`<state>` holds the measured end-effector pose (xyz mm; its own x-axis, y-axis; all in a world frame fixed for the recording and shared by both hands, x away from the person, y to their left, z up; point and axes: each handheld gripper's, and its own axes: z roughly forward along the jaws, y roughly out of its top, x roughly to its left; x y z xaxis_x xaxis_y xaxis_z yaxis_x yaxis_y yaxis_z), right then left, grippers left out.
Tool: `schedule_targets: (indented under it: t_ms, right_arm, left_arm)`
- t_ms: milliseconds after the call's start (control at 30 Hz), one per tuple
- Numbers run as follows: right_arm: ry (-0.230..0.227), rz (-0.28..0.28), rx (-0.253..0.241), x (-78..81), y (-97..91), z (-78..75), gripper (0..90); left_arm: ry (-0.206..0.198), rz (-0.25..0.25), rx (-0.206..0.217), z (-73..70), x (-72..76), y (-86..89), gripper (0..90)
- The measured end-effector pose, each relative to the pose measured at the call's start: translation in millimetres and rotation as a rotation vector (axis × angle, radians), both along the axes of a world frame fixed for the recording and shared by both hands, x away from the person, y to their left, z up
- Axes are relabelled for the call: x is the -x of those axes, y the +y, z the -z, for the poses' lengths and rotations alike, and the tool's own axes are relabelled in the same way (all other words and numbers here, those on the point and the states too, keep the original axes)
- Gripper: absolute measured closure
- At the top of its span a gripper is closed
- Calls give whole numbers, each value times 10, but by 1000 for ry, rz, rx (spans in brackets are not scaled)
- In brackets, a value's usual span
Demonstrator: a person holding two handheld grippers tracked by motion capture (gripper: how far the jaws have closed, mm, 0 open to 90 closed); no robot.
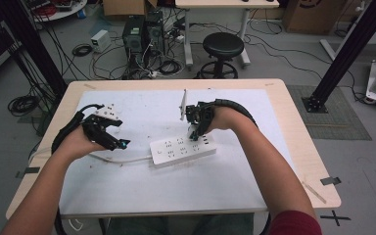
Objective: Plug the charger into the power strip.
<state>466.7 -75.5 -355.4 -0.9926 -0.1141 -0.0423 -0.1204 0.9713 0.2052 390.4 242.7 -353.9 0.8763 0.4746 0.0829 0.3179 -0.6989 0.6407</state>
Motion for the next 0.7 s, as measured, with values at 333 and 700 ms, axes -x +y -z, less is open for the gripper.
schedule_targets:
  t_ms: [333,700]
  right_arm:
    - [-28,-97,87,44,143,10,632]
    - [-38,-127,166,64,276,96,635]
  left_arm:
    - [5,-7,-3,22,3,16,179]
    - [13,9,-8,77,-31,-48,179]
